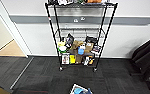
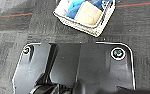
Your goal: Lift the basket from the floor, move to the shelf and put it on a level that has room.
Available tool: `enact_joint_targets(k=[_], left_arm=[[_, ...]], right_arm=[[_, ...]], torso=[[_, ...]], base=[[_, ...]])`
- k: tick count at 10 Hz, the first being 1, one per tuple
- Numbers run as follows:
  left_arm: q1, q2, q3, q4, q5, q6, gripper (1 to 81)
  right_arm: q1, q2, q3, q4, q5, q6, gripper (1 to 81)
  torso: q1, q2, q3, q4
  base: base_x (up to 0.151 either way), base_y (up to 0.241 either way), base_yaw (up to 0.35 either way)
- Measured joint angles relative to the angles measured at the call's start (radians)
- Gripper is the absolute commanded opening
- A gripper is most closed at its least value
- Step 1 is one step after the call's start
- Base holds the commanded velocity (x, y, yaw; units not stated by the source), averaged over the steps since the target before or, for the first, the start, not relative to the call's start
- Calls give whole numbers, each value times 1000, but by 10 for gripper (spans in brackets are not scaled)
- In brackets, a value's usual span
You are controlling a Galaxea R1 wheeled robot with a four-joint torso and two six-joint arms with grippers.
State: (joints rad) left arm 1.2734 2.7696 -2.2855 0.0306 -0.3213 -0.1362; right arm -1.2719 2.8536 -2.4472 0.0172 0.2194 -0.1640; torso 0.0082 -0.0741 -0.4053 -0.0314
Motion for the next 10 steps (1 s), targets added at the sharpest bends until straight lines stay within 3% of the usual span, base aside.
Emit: enact_joint_targets(k=[2, 7, 10], left_arm=[[0, 0, 0, 0, 0, 0, 811], [22, -1, 0, 0, 0, 0, 811], [39, 0, 0, -5, 36, 0, 811]], right_arm=[[3, 0, -2, 0, 2, 0, 811], [0, 1, -3, 0, 4, 0, 811], [-3, 1, -3, 1, 5, 0, 811]], torso=[[0, 0, 0, 0], [1, 0, 0, 0], [1, 0, 0, 0]], base=[[89, 0, 0], [0, 0, 0], [0, 0, 0]])
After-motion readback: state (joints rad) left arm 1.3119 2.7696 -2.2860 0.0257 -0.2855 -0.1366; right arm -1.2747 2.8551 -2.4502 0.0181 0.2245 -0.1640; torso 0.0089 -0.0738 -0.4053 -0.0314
